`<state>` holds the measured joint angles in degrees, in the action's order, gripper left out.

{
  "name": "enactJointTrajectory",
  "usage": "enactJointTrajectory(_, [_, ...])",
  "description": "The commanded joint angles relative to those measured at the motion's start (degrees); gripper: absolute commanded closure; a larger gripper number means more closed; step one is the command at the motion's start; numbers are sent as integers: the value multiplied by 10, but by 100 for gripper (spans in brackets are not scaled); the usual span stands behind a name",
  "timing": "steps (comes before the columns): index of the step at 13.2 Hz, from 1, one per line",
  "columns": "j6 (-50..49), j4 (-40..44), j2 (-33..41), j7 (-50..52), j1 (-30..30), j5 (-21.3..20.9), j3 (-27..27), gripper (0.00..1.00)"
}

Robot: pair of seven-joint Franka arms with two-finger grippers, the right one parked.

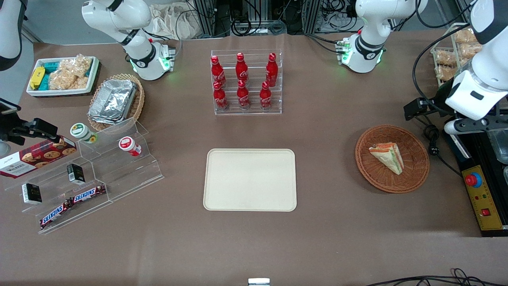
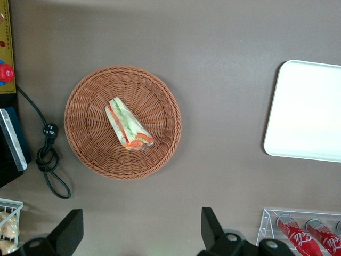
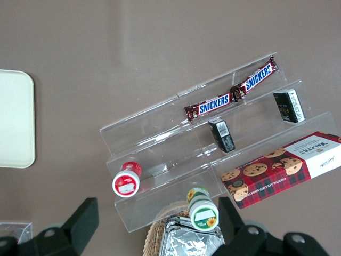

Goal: Place sandwich from basket to tray
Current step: 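Move the left gripper down over the wrapped sandwich in the wicker basket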

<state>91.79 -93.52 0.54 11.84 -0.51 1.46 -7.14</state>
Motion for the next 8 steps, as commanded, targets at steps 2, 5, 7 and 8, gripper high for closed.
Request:
enactJointTrajectory(2, [-36,21,-8,-4,9,7,8,1])
enactJointTrajectory(5, [-35,10,-26,21,7,-1,10,1])
enactJointTrajectory(7, [-15,-23,-30,51,2,-2,12,1])
enactJointTrajectory(8, [22,-53,-27,64,2,-3,12,1])
